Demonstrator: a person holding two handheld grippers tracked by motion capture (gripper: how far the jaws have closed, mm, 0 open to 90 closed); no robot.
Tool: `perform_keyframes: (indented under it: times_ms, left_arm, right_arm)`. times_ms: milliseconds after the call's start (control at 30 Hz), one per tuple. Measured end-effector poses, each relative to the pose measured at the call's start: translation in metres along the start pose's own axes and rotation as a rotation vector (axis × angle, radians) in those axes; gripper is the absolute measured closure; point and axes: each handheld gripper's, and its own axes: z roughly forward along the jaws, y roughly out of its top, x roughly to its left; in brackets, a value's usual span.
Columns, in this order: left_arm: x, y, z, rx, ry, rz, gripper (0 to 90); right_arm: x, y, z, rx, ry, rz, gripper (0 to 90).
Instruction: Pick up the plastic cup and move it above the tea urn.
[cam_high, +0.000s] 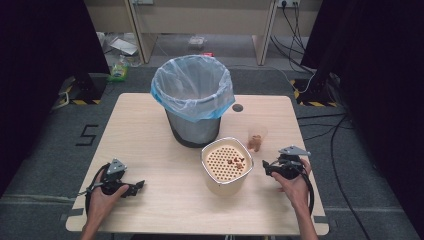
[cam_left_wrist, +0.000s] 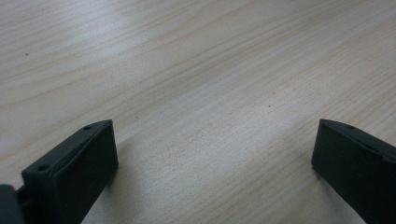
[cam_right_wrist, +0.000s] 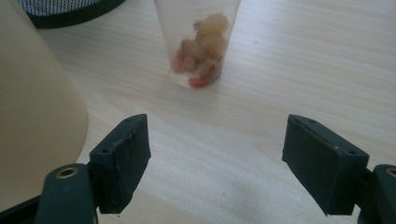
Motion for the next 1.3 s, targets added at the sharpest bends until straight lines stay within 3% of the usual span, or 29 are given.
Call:
perform_keyframes:
  times_ms: [533, 933, 1300]
  left_arm:
    - [0.000, 0.000, 0.000, 0.000, 0.000, 0.000, 0.0]
    - [0.000, 0.000, 0.000, 0.000, 0.000, -0.001, 0.0]
    - [0.000, 0.000, 0.000, 0.000, 0.000, -0.001, 0.0]
  right_arm:
    - [-0.012, 0.037, -0.010, -0.036, -0.019, 0.029, 28.5]
    - [-0.013, 0.072, -0.008, -0.035, -0.049, -0.003, 33.3]
    - [-0.012, 0.096, 0.016, -0.004, -0.029, -0.013, 41.8]
